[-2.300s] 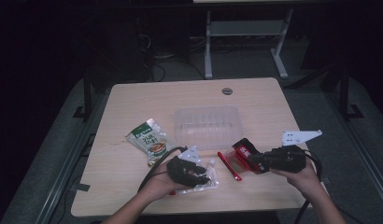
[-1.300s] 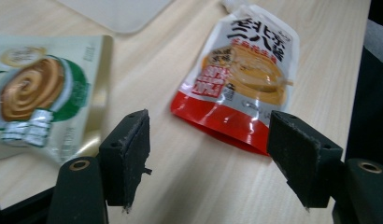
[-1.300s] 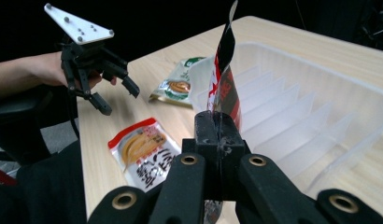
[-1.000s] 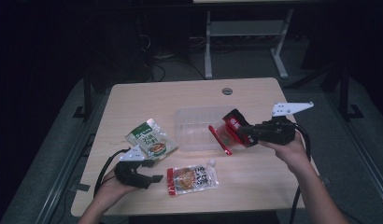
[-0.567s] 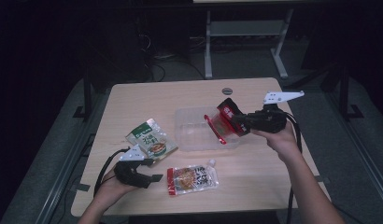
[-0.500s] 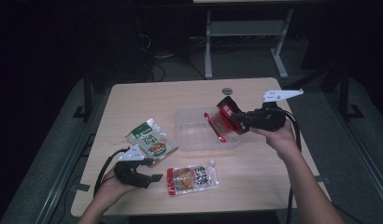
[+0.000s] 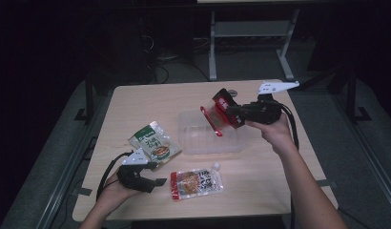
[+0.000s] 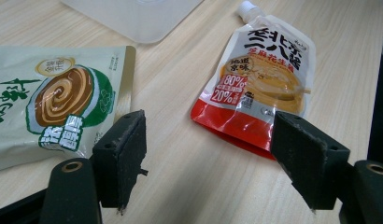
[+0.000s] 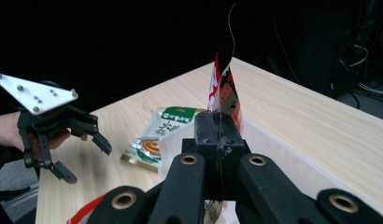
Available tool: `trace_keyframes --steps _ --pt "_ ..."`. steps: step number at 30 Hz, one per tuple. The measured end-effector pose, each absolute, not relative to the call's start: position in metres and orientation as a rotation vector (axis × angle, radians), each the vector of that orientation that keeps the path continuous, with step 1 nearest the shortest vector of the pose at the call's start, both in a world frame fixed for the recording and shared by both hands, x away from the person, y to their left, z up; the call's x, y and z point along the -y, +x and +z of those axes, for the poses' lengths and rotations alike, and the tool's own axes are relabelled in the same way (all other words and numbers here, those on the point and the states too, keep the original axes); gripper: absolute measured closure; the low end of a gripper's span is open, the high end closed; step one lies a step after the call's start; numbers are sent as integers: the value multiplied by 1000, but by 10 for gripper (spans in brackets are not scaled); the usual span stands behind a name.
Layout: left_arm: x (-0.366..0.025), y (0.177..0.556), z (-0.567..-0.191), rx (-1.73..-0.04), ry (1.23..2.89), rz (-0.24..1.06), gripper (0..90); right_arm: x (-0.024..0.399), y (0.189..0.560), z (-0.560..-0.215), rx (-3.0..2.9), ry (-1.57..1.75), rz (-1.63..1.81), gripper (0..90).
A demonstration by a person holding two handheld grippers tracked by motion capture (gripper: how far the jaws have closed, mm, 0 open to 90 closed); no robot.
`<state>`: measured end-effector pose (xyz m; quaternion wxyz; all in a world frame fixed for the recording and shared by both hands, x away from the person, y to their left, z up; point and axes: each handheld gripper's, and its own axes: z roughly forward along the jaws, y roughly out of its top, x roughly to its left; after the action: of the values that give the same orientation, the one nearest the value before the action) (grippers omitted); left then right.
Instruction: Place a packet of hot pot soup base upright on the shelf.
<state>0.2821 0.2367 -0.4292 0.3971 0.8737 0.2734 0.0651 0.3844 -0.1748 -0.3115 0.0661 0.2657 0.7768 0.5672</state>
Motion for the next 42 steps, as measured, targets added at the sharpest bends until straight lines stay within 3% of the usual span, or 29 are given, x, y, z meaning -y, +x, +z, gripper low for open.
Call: trace_keyframes --steps 24,42 --pt "-239 282 -429 -700 2208 158 268 109 404 -325 -2372 771 1785 900" --pt "-240 282 -430 -694 2211 151 268 86 413 -342 -2345 857 1825 899"
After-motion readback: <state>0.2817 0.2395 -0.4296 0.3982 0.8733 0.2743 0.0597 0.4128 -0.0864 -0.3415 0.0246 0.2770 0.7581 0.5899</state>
